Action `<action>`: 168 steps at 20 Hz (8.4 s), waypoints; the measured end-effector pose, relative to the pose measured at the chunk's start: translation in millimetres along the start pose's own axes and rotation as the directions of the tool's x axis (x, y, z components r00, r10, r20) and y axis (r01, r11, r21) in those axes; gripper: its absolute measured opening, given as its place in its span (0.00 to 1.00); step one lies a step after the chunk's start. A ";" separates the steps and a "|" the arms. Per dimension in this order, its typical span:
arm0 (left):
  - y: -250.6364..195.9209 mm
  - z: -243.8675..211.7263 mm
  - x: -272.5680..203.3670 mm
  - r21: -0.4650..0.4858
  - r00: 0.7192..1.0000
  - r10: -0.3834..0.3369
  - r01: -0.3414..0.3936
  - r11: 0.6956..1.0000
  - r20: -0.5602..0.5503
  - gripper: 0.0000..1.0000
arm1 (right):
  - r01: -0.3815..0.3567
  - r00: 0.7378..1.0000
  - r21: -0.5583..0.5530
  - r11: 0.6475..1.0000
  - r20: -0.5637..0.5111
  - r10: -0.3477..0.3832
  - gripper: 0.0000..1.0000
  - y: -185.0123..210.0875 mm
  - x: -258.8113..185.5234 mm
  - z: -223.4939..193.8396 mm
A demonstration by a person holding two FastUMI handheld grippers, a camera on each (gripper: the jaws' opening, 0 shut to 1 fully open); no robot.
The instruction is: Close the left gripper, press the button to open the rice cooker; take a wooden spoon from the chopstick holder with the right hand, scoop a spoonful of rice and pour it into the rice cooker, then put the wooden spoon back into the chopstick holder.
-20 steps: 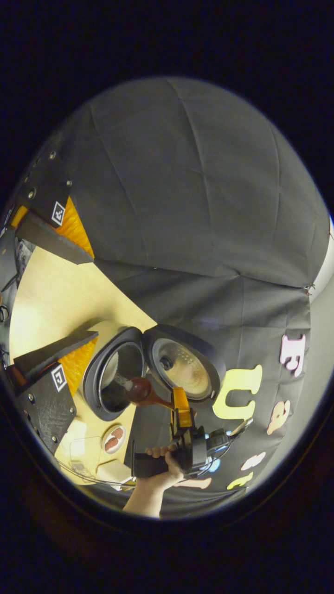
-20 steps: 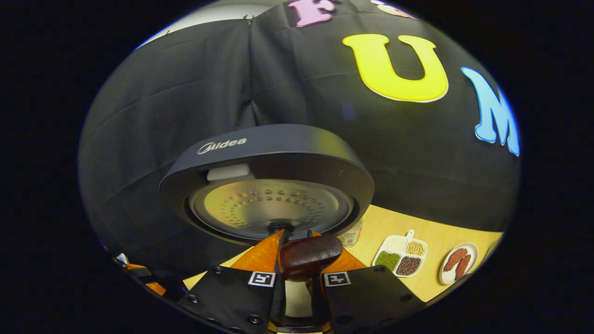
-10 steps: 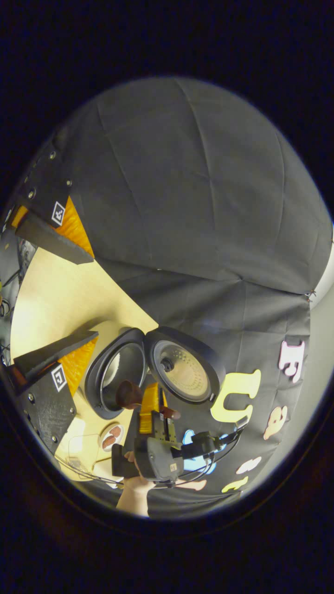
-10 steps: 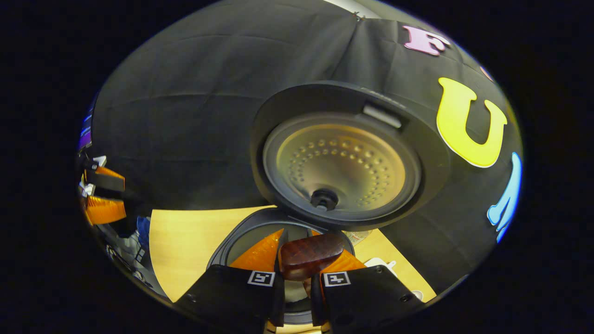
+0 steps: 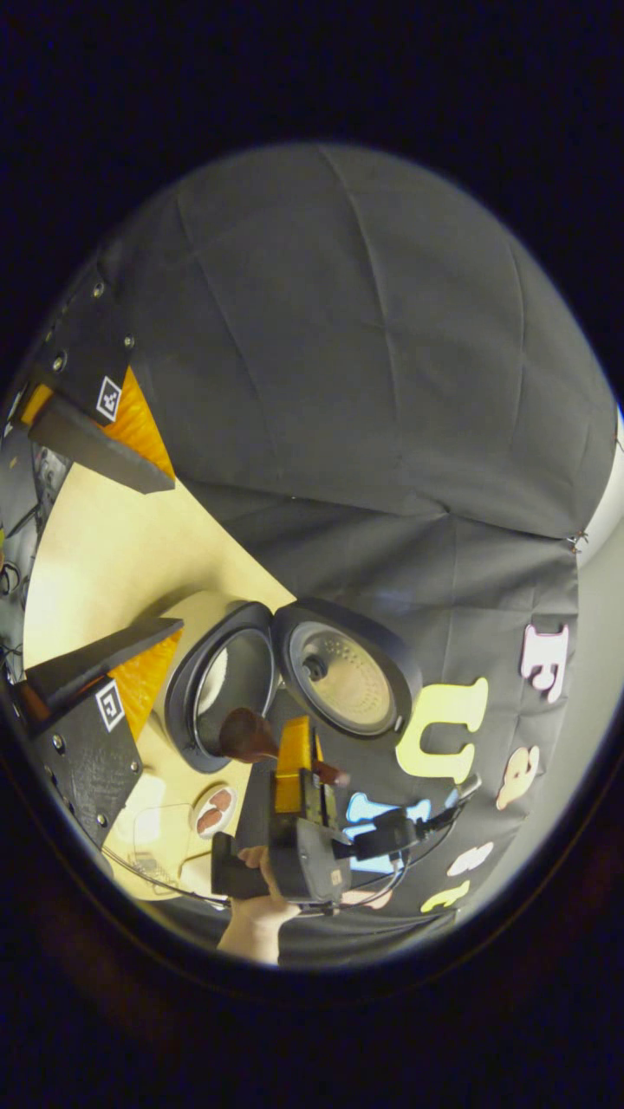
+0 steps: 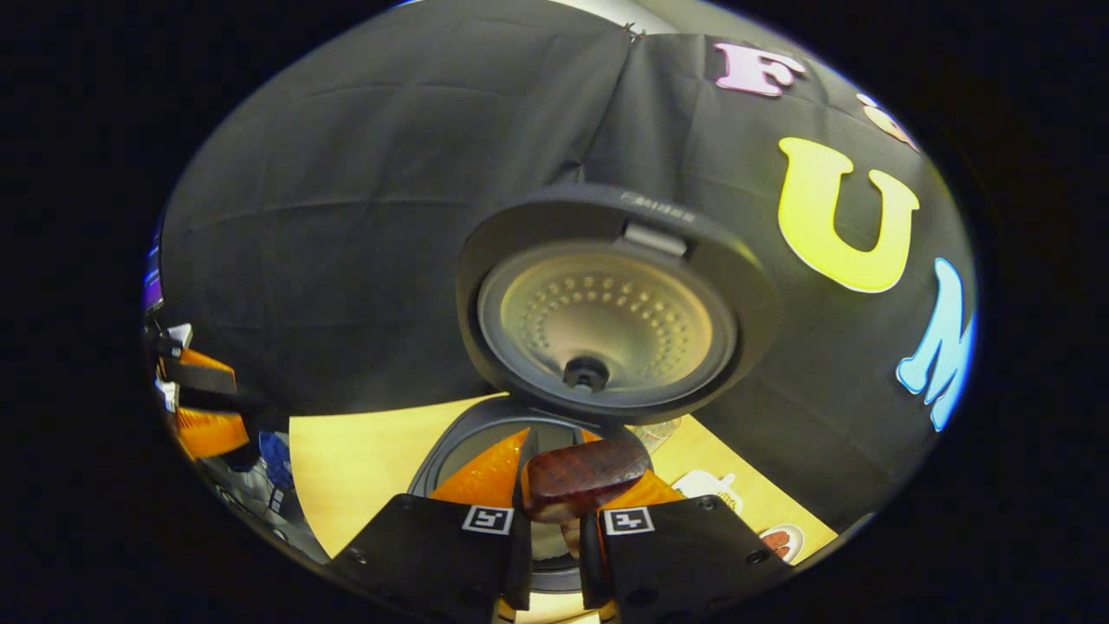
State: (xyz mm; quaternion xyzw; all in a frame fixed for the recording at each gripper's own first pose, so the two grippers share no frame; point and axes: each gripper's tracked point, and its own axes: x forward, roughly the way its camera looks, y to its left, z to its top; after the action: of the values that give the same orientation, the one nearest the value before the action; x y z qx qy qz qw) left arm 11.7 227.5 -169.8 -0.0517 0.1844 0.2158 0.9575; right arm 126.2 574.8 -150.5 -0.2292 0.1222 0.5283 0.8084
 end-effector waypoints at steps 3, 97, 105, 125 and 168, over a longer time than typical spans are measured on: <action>-16.6 5.1 1.3 0.017 0.999 -0.034 0.034 0.999 0.006 0.92 | 0.032 0.996 0.091 0.995 0.080 -0.039 0.24 -16.8 -29.6 26.1; -226.8 169.7 172.9 -0.201 0.883 -0.321 0.265 0.943 -0.343 0.92 | 0.688 0.647 0.601 0.407 -0.254 -0.719 0.98 -163.2 -435.8 -242.3; -247.0 81.8 152.2 -0.161 0.865 -0.255 0.205 0.966 -0.432 0.94 | 0.664 0.691 0.619 0.419 -0.296 -0.659 0.98 -173.5 -443.0 -273.4; -252.6 1.4 154.5 -0.015 0.815 -0.110 0.124 0.992 -0.569 0.92 | 0.621 0.753 0.645 0.445 -0.334 -0.567 0.98 -163.7 -448.2 -337.4; -224.6 89.8 -244.7 0.113 0.863 -0.333 0.314 0.943 0.380 0.90 | 0.752 0.475 0.495 0.436 0.051 -0.878 0.98 -119.4 -639.9 -168.3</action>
State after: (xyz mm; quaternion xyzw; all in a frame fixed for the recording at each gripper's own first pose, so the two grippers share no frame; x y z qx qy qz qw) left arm -66.7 -55.4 9.7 -0.0149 -0.0181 0.0539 0.9983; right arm -21.2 -60.2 14.1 -0.0024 -0.0236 0.0545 0.9982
